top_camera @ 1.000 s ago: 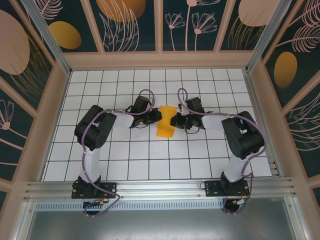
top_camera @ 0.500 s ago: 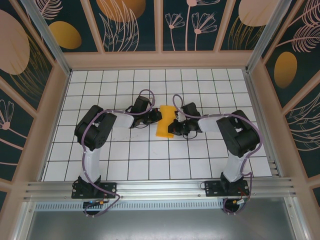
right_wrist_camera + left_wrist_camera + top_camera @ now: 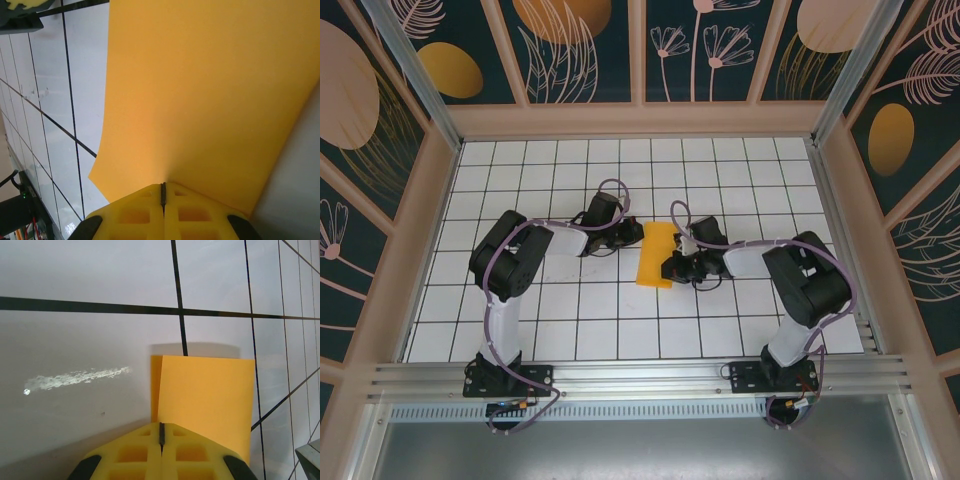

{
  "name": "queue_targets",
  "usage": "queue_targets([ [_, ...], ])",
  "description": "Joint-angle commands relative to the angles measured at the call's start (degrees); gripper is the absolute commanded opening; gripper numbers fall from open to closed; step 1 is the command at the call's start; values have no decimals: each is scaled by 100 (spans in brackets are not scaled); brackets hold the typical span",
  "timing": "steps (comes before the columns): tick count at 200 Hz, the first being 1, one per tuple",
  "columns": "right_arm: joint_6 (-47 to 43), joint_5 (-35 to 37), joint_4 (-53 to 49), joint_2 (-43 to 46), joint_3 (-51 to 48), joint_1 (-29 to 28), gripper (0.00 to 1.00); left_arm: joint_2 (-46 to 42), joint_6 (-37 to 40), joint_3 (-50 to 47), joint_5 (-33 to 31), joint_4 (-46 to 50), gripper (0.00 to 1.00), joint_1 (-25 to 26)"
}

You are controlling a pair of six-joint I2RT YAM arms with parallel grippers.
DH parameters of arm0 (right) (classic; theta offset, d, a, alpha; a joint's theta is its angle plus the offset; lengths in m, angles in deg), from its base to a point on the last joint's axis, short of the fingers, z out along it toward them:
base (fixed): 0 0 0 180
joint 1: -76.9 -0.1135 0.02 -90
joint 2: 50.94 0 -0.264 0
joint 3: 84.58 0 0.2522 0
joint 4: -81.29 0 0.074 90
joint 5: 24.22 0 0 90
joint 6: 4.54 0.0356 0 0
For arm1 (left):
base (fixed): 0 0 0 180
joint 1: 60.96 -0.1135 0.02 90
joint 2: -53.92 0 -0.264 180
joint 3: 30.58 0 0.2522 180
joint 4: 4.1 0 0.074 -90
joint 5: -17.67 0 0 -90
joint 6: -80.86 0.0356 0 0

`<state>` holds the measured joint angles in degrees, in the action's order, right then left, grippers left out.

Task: Fold a paper plane with a square sheet of paper (pick it up from the middle)
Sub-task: Fold the square sheet of paper in half at the center of the table.

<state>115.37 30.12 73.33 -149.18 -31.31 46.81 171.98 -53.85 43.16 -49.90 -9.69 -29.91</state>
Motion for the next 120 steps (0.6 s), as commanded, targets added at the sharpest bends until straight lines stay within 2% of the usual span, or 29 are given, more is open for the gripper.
queue_targets([
  [1, -13, 132, -555, -28, -222, -94, 6, 771, 120, -392, -987, 1223, 2, -46],
  [37, 95, 326, -476, -104, -71, -94, 6, 624, 260, -398, -875, 1186, 2, -46],
  [71, 292, 519, -223, -243, 130, -94, 6, -222, 669, -463, -759, 1307, 7, -43],
  [91, 390, 575, -29, -321, 213, -94, 6, -741, 849, -116, -760, 1446, 9, -39],
  [120, 523, 593, 282, -535, 384, -94, 6, -1134, 813, -196, -547, 1319, 11, -31],
])
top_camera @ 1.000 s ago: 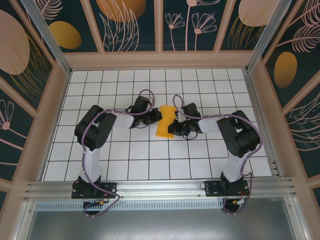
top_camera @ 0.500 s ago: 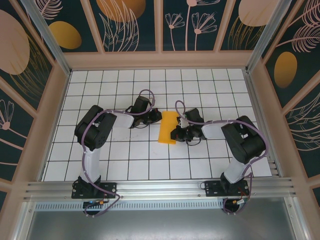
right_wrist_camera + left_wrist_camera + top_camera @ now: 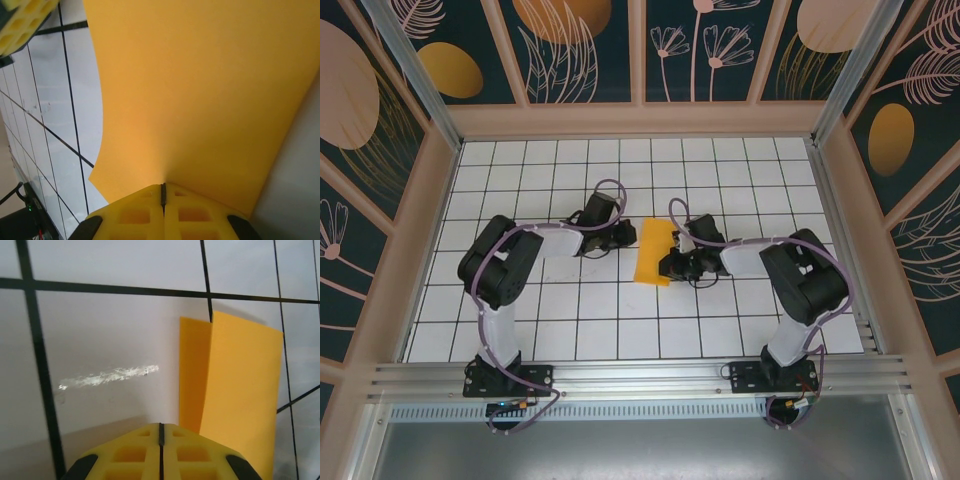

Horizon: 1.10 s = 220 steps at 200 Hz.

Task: Fold a paper plane with a square sheet of paper (pick it up from the middle)
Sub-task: Fold the square sheet of paper in half at the center of the table.

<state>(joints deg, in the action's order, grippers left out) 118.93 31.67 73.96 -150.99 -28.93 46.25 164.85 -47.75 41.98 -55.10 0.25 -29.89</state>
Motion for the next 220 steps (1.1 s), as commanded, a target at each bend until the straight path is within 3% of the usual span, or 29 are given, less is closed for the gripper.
queue_targets([
  [1, 167, 435, 227, -364, 149, -37, 6, -427, 200, -88, -5, 312, 11, -37],
  [69, 206, 449, 439, -696, 454, -37, 6, 36, -139, -117, 485, -323, 9, 262],
  [161, -1, 266, 267, -203, 207, -37, 6, 762, -218, 298, -528, 774, 5, 312],
  [220, 54, 335, -103, 61, -285, -222, 6, 876, -273, 228, -704, 886, 4, 314],
])
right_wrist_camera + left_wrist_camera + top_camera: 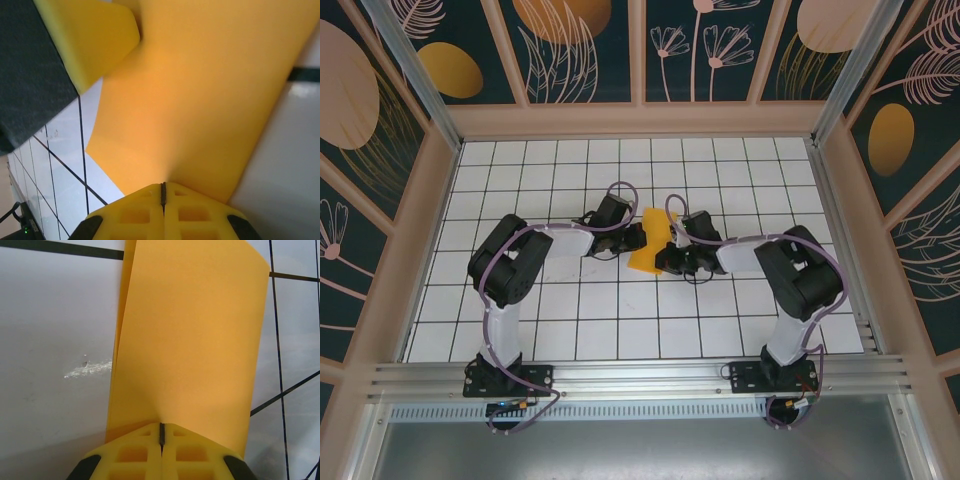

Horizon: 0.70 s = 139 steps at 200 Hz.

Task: Fold a paper plane with a square sheet of paper (pick it up from the middle)
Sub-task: Fold the square sheet of paper in half at the center of the table.

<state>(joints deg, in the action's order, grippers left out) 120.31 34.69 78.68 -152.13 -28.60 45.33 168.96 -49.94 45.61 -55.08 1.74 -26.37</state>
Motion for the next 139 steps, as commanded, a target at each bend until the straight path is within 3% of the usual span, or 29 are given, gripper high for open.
queue_targets([
  [1, -84, 33, -578, 176, -323, -130, 6, 465, -57, -135, -706, 738, 4, -39],
  [78, -50, 425, -799, 566, -257, -179, 6, 278, 79, -46, -423, 521, 5, -33],
  [139, 100, 1543, -764, 803, 424, -161, 6, -909, 230, 525, -287, 447, 27, -46],
])
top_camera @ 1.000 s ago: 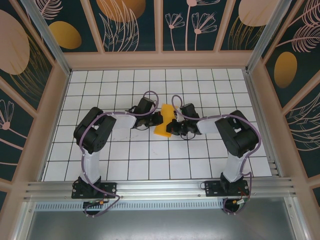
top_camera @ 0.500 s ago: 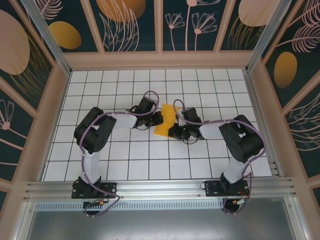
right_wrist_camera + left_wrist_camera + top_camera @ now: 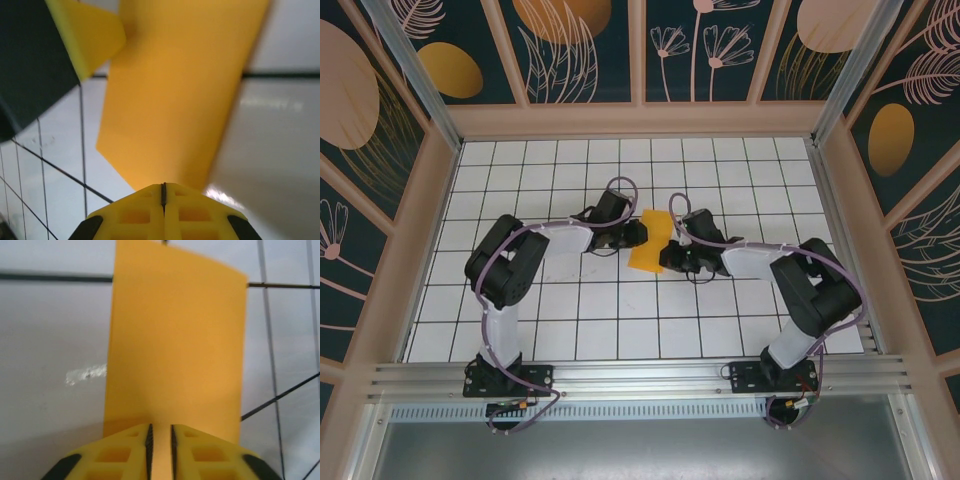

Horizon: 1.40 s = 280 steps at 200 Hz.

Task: Fold a paper plane with a square sheet of paper (pick it up from the middle)
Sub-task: Fold the square sheet of paper in half at the center of the table, then first fold in half a square sheet of paper at the center of the table.

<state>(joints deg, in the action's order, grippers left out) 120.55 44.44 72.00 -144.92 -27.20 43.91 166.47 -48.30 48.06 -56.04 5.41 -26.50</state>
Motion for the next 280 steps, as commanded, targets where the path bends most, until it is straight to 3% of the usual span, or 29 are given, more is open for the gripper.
queue_targets([
  [1, 76, 569, -95, 77, 286, -17, 6, -675, 57, 275, -211, 81, 28, -30],
  [46, 129, 669, -221, -480, 586, -1, 6, -1342, -333, -409, -1221, 106, 30, -122],
  [111, 379, 657, -561, -913, 719, -118, 6, -2045, -774, -1602, -1404, -252, 32, -232],
  [150, 1220, 619, -970, -1027, 624, -395, 5, -2376, -1016, -2173, -1521, -511, 34, -244],
  [203, 2505, 485, 334, -767, 660, -1055, 6, -2937, -1198, -2858, -1627, -694, 35, -246],
  [243, 1746, 1191, 70, -559, 1154, -799, 6, -3362, -1103, -3093, -1331, -817, 35, -245],
  [280, 979, 1225, -610, -1035, 1616, -394, 6, -3409, -974, -3042, -921, -947, 34, -214],
])
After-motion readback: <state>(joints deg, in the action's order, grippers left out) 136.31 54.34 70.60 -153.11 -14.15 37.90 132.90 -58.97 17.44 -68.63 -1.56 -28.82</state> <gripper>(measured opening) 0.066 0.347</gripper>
